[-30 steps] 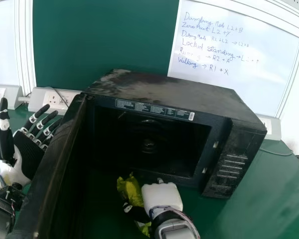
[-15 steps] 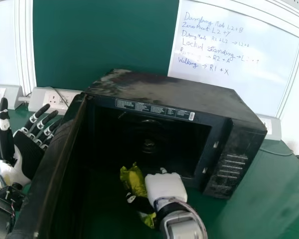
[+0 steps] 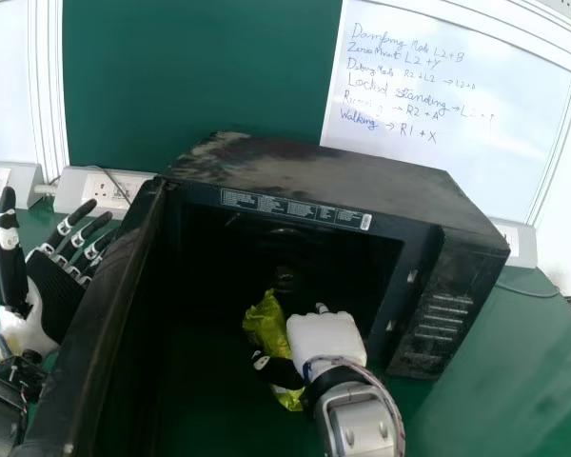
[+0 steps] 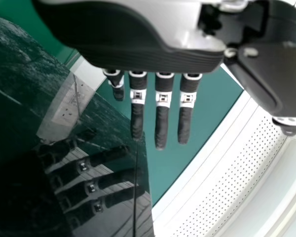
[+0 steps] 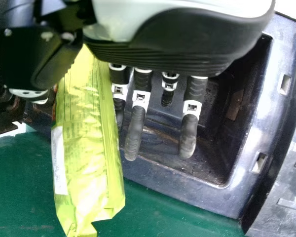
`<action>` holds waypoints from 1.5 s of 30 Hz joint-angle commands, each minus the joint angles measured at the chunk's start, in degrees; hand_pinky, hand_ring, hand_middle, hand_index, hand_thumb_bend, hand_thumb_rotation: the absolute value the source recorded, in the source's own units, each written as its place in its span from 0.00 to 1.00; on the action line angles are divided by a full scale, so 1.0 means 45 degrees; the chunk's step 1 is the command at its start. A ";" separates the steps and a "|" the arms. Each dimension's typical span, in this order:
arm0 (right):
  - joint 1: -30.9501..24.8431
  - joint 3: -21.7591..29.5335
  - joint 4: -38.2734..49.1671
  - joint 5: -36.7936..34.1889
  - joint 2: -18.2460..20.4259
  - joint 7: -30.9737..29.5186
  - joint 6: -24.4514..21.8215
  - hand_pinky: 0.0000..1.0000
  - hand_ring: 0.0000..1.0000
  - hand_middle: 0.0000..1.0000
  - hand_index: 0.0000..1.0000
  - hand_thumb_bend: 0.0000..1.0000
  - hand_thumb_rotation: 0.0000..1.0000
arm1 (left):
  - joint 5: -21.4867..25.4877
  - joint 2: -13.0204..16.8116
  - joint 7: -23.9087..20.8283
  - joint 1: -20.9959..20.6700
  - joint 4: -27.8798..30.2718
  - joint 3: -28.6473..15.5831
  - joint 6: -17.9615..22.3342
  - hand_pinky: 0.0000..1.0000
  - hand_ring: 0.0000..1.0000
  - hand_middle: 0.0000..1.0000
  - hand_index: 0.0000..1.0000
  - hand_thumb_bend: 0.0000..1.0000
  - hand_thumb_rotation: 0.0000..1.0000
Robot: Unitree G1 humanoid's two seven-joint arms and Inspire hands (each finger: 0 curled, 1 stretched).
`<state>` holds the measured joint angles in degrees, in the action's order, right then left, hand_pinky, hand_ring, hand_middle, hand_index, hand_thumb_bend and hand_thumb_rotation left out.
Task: Put biscuit inside oven
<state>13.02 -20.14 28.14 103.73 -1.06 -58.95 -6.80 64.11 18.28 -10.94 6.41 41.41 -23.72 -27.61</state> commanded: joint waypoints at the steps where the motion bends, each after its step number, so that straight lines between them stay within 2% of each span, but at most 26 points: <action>1: 0.0463 0.0180 -0.0241 -0.0156 -0.0157 0.0513 -0.0122 0.33 0.35 0.48 0.67 0.57 0.00 | 0.0006 0.0078 0.0203 0.0063 -0.0173 -0.0100 0.0167 0.79 0.74 0.70 0.72 0.32 0.24; 5: 0.0634 0.0206 -0.0585 -0.0354 -0.0253 0.1012 -0.0251 0.34 0.36 0.48 0.65 0.57 0.00 | 0.0123 0.0042 0.0124 0.0058 -0.0181 -0.0149 0.0145 0.76 0.73 0.69 0.71 0.31 0.23; 9: 0.0887 0.0272 -0.0971 -0.0615 -0.0278 0.1412 -0.0474 0.33 0.34 0.48 0.65 0.57 0.00 | 0.0094 0.0058 0.0269 0.0099 -0.0179 -0.0147 0.0174 0.79 0.74 0.70 0.72 0.31 0.24; 13: 0.1180 0.0336 -0.1375 -0.0820 -0.0199 0.1645 -0.0792 0.38 0.38 0.48 0.62 0.57 0.00 | -0.0011 0.0074 0.0202 0.0118 -0.0130 -0.0128 0.0161 0.79 0.74 0.70 0.72 0.31 0.24; 16: 0.1376 0.0258 -0.1647 -0.0951 -0.0271 0.1933 -0.0942 0.33 0.34 0.47 0.60 0.57 0.00 | -0.0032 0.0069 0.0202 0.0110 -0.0108 -0.0112 0.0176 0.80 0.75 0.71 0.73 0.30 0.25; 21: 0.1655 0.0155 -0.1968 -0.1145 -0.0324 0.2298 -0.1102 0.30 0.31 0.47 0.63 0.57 0.00 | -0.0024 0.0056 0.0252 0.0134 -0.0183 -0.0140 0.0198 0.80 0.75 0.72 0.73 0.31 0.25; 24: 0.1824 0.0138 -0.2148 -0.1216 -0.0260 0.2467 -0.1288 0.34 0.34 0.47 0.63 0.57 0.00 | 0.0012 0.0042 0.0209 0.0154 -0.0108 -0.0133 0.0204 0.81 0.77 0.72 0.74 0.30 0.25; 27: 0.2080 0.0095 -0.2429 -0.1267 -0.0358 0.2508 -0.1353 0.33 0.34 0.47 0.63 0.57 0.00 | 0.0068 0.0011 0.0142 0.0170 -0.0085 -0.0144 0.0205 0.80 0.75 0.71 0.73 0.30 0.25; 30: 0.2295 0.0100 -0.2793 -0.1399 -0.0370 0.2756 -0.1517 0.30 0.32 0.47 0.64 0.57 0.00 | 0.0055 0.0005 0.0165 0.0176 -0.0109 -0.0144 0.0221 0.79 0.75 0.71 0.72 0.31 0.24; 34: 0.2691 0.0027 -0.3241 -0.1502 -0.0581 0.2878 -0.1561 0.19 0.24 0.47 0.68 0.57 0.00 | 0.0100 0.0016 0.0203 0.0175 -0.0128 -0.0153 0.0233 0.81 0.77 0.73 0.73 0.31 0.25; 39: 0.3170 -0.0081 -0.3744 -0.1587 -0.0828 0.2972 -0.1618 0.17 0.21 0.47 0.70 0.57 0.00 | -0.0031 0.0010 0.0238 0.0184 -0.0114 -0.0126 0.0279 0.80 0.75 0.71 0.73 0.31 0.27; 45: 0.3549 -0.0026 -0.4386 -0.2146 -0.1010 0.3790 -0.1812 0.21 0.24 0.47 0.66 0.57 0.00 | 0.0036 0.0013 0.0189 0.0195 -0.0092 -0.0138 0.0256 0.79 0.74 0.70 0.72 0.30 0.26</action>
<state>26.86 -20.47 9.15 94.87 -5.16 -43.31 -14.00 64.13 18.30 -10.21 7.41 40.79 -24.11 -27.34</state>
